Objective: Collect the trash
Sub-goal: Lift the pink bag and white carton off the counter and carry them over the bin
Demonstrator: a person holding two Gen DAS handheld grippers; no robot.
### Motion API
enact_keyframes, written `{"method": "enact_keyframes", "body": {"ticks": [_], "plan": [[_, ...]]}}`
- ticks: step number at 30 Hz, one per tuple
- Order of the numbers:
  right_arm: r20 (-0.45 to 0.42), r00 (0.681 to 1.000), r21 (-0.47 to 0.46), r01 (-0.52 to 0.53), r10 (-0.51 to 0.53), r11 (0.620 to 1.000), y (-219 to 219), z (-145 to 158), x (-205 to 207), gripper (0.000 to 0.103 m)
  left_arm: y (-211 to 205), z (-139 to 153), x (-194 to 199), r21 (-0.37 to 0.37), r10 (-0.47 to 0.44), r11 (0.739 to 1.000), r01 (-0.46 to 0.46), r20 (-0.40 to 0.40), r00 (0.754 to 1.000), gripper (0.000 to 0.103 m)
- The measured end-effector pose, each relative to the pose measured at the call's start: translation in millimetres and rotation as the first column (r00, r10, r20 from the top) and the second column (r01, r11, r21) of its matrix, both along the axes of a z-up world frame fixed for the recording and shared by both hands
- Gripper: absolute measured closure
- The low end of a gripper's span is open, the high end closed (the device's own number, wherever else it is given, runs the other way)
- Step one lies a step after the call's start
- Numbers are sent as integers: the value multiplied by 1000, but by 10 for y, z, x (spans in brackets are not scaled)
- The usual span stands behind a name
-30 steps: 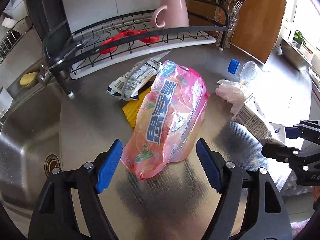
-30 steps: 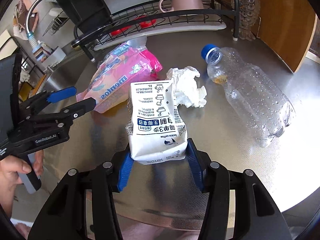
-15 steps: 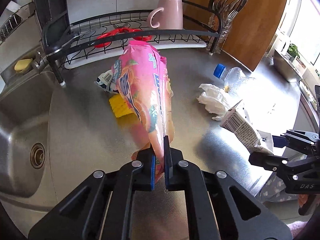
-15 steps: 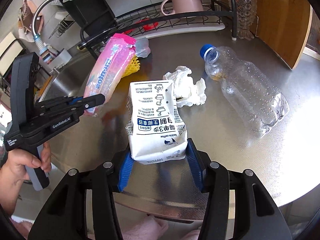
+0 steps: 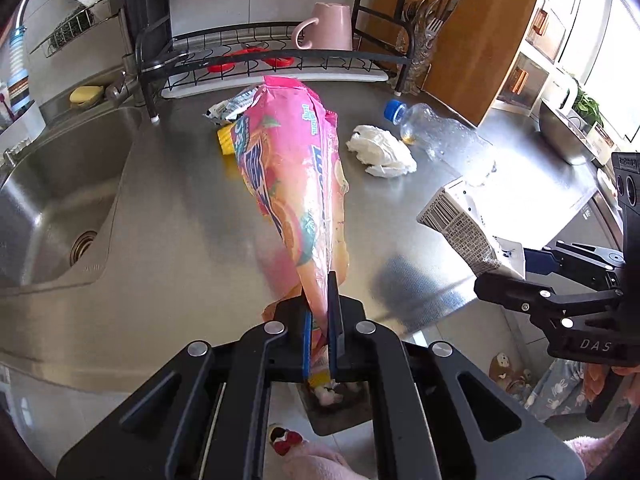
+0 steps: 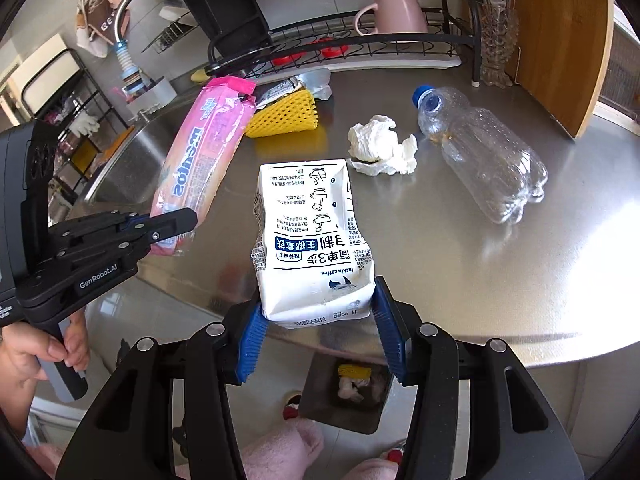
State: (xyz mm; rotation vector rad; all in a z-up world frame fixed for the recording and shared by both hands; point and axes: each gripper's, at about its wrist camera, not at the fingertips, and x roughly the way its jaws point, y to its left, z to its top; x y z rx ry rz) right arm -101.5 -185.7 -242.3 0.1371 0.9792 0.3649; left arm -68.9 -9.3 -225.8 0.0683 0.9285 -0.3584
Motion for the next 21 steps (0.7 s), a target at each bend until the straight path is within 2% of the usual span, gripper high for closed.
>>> {"method": "enact_keyframes", "body": {"ticks": [9,14,21], "plan": [[-42,997,-9,-61,60,998,-164,-107,-702,52,-148,-175,-841,-20,29,999,-29,-40,999,98],[-120,990,2,-77,76,997,-246,-334,-968,52,-205,-476,-1175,-14,30,999,-32,-125,992,98],[-249,966,-10,-71,66,997,-276,-830,-1026,52,-174,-1006,-1379,3,58,998,-59,-244,968,98]]}}
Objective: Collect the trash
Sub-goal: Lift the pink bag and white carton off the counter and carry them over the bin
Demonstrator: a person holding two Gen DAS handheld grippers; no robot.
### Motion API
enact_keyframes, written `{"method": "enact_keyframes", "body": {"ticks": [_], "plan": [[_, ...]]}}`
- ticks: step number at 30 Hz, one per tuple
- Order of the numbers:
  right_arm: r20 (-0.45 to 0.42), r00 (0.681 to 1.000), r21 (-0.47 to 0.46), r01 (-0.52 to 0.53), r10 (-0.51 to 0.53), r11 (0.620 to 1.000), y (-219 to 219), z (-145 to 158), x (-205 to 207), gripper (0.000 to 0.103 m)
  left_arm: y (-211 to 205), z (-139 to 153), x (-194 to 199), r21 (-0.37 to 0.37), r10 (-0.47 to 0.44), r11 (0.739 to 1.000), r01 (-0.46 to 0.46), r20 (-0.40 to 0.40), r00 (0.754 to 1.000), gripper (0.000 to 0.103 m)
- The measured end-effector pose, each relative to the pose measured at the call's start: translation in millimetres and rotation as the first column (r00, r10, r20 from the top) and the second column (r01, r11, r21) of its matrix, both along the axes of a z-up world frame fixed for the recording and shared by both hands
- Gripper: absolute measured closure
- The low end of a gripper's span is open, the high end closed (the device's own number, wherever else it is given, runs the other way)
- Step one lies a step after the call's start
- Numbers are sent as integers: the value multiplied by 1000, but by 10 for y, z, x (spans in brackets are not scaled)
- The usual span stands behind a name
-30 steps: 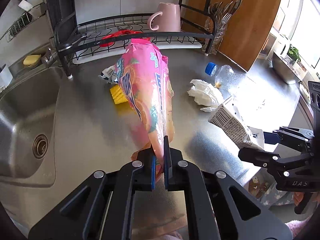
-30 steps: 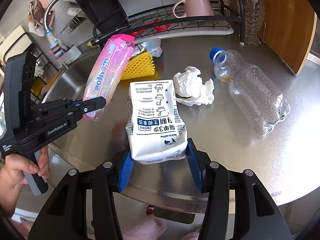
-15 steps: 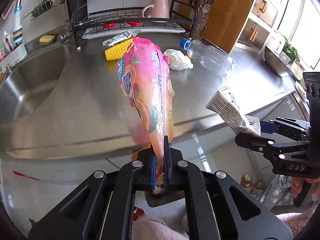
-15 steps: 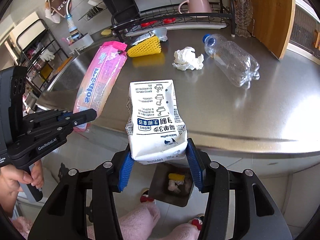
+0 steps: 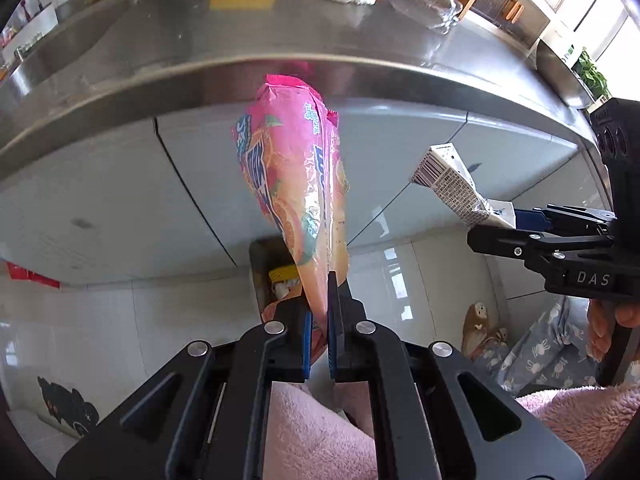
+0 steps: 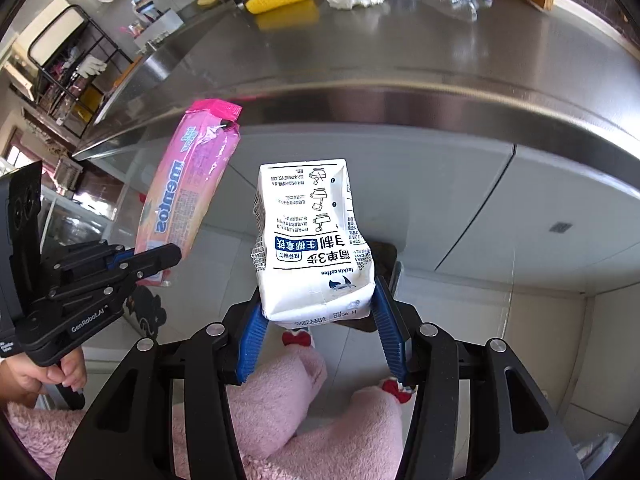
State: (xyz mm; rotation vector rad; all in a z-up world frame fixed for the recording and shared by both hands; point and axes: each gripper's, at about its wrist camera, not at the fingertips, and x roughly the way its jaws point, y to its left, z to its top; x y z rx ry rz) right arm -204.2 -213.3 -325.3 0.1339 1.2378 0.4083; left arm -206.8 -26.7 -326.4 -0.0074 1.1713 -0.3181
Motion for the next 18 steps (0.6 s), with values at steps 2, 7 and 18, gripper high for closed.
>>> {"method": "enact_keyframes", "body": {"ticks": [2,7,18], "plan": [[-32,999,-11,8,-8,1000,7,-150,25,52,47,-139,15,-5,17,1000,-18,-25,1000,98],[-88,995,-22,50,-52,998,50,-532,139,52,69,-550,129,8,13,1000,-12,-68,998,99],[-169,973,-58,151,-158,987,109,-1445,313,52,-131,-1646,405,21,9,1000,-5,-184,983,99]]}}
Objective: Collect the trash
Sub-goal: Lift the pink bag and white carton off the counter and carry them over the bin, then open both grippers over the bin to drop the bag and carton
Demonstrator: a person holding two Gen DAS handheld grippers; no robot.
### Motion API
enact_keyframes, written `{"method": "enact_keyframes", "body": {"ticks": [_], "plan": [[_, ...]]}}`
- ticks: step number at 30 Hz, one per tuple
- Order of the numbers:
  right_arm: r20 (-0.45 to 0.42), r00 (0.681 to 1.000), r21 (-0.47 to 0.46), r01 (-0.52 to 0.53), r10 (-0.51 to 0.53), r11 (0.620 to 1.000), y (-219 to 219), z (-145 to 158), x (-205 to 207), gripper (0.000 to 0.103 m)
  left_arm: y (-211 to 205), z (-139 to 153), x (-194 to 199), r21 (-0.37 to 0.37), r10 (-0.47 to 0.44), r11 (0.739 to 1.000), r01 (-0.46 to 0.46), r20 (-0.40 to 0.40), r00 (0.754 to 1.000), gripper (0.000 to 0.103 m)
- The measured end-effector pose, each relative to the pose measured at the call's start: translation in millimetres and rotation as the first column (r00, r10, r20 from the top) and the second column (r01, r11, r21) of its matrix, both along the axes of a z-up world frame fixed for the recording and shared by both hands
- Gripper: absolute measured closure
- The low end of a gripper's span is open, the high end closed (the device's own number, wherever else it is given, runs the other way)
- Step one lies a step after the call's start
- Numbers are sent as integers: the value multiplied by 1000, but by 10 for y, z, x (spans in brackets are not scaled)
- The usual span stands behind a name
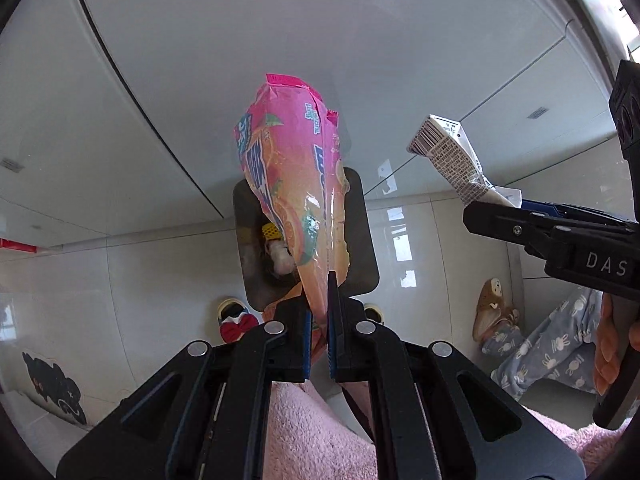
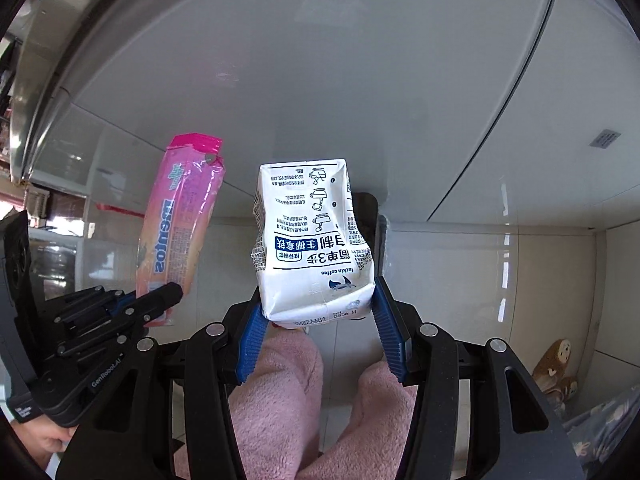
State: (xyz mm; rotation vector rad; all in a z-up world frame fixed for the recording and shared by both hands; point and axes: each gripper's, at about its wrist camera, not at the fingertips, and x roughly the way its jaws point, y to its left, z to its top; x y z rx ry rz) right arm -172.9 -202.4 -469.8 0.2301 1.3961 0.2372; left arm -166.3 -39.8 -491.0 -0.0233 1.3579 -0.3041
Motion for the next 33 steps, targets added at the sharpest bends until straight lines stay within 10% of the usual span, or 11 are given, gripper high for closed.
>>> {"method": "enact_keyframes", "body": {"ticks": [17,19,28,33], "plan": [[-158,980,22,126,-121,992,71,-732,253,52,82,-554,263,-14,-4,1000,3,-69,998,96],[-155,980,27,131,-125,991,99,-720,285,50,37,-586,200,-10,8,1000,-8,-64,998,65],[-136,979,10,157,-155,987,72,-686,348,5,161,-460,168,42,61,997,-60,-23,998,11],[-74,990,-35,117,-119,993,71,-444,349,3,209,-173,120,44,79,996,-79,3,997,8]]}}
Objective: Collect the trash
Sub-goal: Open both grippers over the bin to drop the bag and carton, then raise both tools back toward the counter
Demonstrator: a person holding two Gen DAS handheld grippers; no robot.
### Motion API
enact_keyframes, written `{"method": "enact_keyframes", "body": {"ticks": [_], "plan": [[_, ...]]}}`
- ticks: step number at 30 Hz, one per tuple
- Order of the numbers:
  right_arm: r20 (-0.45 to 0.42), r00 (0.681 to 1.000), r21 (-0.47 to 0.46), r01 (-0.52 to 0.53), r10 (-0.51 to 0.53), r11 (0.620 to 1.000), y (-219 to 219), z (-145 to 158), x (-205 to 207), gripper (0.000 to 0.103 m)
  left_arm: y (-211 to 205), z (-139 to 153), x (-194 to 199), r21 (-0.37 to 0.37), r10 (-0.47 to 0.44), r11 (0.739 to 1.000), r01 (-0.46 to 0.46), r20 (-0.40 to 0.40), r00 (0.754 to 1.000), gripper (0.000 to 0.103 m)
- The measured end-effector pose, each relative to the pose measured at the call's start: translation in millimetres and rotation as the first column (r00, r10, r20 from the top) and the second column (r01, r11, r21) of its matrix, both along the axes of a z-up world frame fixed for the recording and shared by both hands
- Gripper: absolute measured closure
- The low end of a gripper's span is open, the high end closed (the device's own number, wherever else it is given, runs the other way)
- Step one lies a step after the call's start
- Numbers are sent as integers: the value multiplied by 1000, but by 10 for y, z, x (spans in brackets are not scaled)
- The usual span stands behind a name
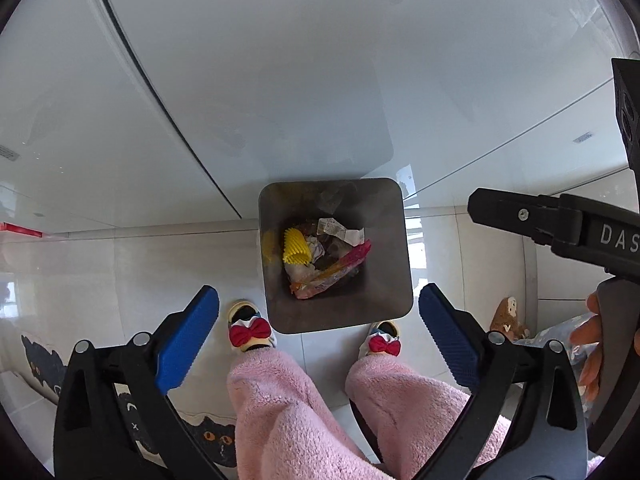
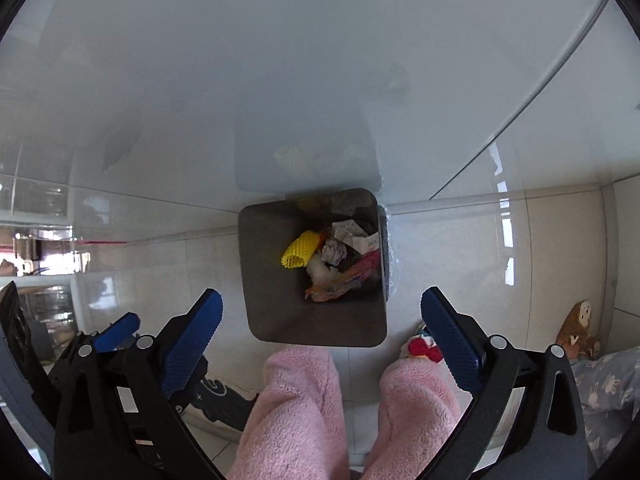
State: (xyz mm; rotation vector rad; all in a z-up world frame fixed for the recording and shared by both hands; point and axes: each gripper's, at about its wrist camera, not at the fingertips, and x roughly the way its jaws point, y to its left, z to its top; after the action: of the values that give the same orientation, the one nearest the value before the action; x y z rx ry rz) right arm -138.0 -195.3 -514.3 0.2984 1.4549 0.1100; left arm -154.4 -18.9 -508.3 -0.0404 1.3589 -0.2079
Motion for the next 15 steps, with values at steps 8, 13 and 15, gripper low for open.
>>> {"method": "enact_keyframes", "body": {"ticks": [8,13,15], "plan": [[148,987,-13,-60,61,998,-96,851,-20,3,31,778,-14,22,-4,1000,2,113,994,8],[269,945,-46,-180,185,983,-102,1475,-194,3,31,1276,-61,25,38,999,-44,179,983,8],[309,922,-76,-220,232,973,-135,1678,-261,3,16,1474,-71,21,52,998,-57,198,979,8]]}}
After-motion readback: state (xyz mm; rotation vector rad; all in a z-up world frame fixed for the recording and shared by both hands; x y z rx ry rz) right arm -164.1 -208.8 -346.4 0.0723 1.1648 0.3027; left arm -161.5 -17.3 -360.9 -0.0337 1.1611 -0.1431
